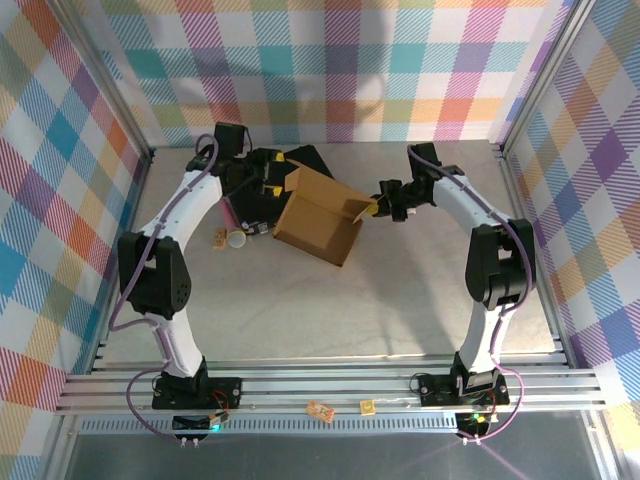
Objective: Fold the paper box
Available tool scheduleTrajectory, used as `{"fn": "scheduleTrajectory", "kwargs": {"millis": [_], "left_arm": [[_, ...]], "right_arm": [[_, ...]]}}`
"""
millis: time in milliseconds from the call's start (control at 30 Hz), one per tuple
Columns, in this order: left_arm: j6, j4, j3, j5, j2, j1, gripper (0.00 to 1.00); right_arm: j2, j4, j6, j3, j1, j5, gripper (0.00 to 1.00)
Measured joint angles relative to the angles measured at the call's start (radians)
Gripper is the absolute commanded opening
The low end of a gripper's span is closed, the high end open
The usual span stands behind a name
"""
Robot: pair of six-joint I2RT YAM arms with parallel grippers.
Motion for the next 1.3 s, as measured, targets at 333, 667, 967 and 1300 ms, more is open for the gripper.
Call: {"fn": "scheduleTrajectory", "kwargs": {"millis": [333, 667, 967, 1300], "left_arm": [[-0.019, 0.042, 0.025, 0.013, 0.013, 0.003, 0.64], [-0.056, 0.077, -0.045, 0.030, -0.014, -0.038, 0.64], [-0.130, 0.166, -0.067, 0.040, -0.013, -0.057, 0.70], [-0.174, 0.238, -0.117, 0.074, -0.005, -0.091, 0.69]], "right_arm": [[0.027, -0.057, -0.064, 0.049, 0.000, 0.007, 0.00], [0.031, -0.070, -0.079, 0.049, 0.000, 0.011, 0.00], [0.039, -0.074, -0.102, 0.060, 0.000, 0.025, 0.00], [0.053, -0.105, -0.145, 0.087, -0.002, 0.042, 0.00]]}}
